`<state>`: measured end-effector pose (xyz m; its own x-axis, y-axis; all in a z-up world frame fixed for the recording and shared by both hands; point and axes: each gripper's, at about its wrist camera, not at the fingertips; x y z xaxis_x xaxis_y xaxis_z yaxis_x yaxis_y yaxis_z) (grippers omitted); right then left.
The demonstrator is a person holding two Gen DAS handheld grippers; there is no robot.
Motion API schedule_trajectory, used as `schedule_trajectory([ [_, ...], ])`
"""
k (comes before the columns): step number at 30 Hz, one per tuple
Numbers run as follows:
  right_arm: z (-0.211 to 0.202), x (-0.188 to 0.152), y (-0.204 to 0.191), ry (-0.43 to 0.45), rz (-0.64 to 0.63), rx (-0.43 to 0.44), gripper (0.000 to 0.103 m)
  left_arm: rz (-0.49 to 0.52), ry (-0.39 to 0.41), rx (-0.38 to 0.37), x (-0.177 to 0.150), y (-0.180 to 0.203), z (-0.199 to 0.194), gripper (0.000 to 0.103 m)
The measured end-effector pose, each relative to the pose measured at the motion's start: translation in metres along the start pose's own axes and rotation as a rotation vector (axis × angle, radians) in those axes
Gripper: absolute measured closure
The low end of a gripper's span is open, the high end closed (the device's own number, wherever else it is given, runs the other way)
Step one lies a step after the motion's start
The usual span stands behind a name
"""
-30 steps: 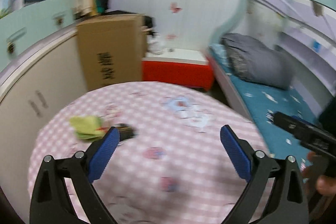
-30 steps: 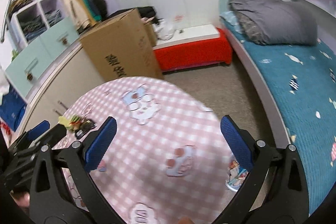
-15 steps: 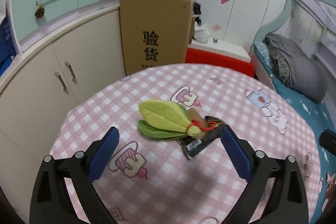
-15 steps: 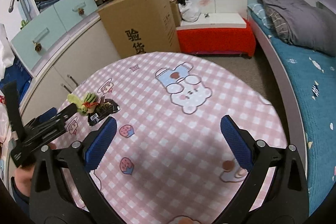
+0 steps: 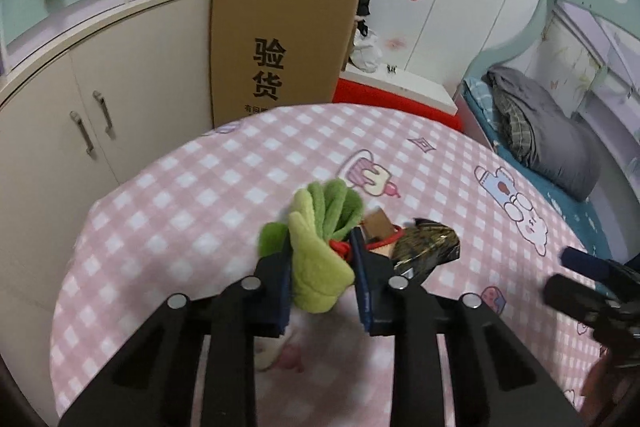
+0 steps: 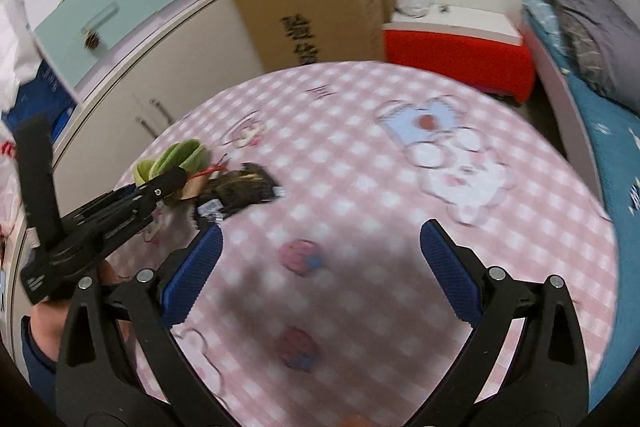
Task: Collect trash
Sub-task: 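Grasp the green plush toy with the left tool while the right tool grasps the black snack bag, then carry the green plush toy and black bag over the bin and open both tools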
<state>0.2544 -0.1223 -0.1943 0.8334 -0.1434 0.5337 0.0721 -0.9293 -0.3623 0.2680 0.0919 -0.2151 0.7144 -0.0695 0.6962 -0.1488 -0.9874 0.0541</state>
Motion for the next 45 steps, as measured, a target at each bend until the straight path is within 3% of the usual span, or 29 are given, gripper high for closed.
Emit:
schedule_trajectory([
  [7,0.051,0.006,-0.041,-0.059,-0.057,0.014,0.006,-0.06,0.016,0.045,-0.019,-0.031,-0.023,0.078],
  [13,0.077,0.003,-0.067,-0.045,-0.138,-0.032,0.007,-0.098,0.012,0.058,-0.031,-0.045,-0.029,0.078],
  [14,0.079,0.002,-0.068,-0.044,-0.148,-0.032,0.009,-0.102,0.012,0.059,-0.031,-0.047,-0.029,0.078],
  [18,0.078,-0.001,-0.072,-0.01,-0.225,-0.07,0.035,-0.109,0.014,0.062,-0.033,-0.05,-0.032,0.078],
  [20,0.075,-0.003,-0.068,-0.014,-0.241,-0.052,0.037,-0.109,0.015,0.059,-0.032,-0.049,-0.032,0.078],
  [24,0.064,-0.005,-0.058,-0.024,-0.206,-0.014,0.048,-0.103,0.025,0.047,-0.031,-0.042,-0.035,0.078],
  [32,0.024,-0.01,-0.032,0.01,-0.149,0.038,0.048,-0.077,0.051,0.019,-0.024,-0.02,-0.047,0.078],
  [45,-0.082,0.005,0.037,0.183,-0.021,0.097,0.048,0.044,0.151,-0.059,0.009,0.06,-0.088,0.078],
])
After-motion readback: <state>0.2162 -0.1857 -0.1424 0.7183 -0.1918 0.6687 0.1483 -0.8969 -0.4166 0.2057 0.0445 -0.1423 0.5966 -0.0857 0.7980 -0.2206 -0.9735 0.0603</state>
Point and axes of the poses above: each gripper's, at about its wrist camera, not at the fingertips, and z roughly the way its jaws point, y to its right, x to its top, and after that the axes turned 12 degrees about z, right-handed
